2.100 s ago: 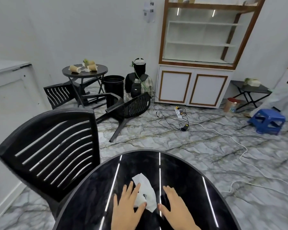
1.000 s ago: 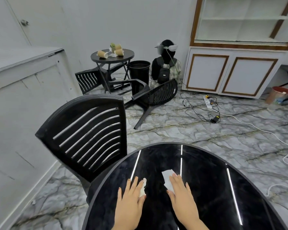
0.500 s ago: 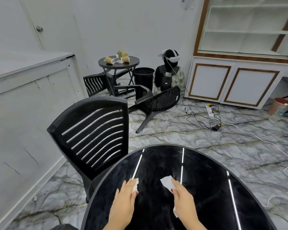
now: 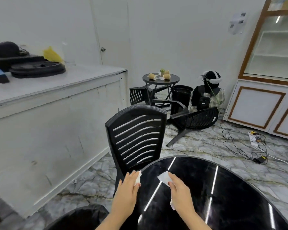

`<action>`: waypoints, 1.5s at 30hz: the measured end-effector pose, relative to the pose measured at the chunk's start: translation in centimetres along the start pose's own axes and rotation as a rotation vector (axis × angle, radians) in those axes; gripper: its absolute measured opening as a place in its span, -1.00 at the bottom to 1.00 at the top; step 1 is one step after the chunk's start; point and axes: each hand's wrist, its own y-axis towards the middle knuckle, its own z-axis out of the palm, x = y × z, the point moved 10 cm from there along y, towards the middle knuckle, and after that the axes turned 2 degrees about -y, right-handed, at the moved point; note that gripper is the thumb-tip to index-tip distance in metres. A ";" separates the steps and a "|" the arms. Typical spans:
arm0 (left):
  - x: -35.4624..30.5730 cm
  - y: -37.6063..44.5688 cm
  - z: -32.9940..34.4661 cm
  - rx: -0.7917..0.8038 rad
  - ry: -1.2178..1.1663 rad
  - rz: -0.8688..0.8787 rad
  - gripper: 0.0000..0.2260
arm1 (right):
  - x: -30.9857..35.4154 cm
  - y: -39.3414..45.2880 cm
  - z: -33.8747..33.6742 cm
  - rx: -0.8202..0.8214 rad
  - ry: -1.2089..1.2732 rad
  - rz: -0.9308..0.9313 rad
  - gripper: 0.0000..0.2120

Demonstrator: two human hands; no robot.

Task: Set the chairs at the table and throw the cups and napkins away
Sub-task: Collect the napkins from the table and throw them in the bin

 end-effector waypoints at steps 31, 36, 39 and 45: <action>29.3 -21.8 -26.1 -0.271 0.096 -0.400 -0.62 | 11.1 -15.6 37.6 0.520 -0.214 -0.130 -0.64; 33.7 -22.5 -20.2 -0.200 0.054 -0.471 -0.62 | 3.7 -16.3 39.6 0.538 -0.220 -0.036 -0.67; 37.2 -22.4 -15.5 -0.148 0.050 -0.502 -0.62 | -1.6 -16.3 41.3 0.553 -0.222 0.023 -0.67; 43.1 -22.2 -6.1 -0.045 0.043 -0.545 -0.63 | -11.7 -16.1 44.4 0.542 -0.219 0.116 -0.70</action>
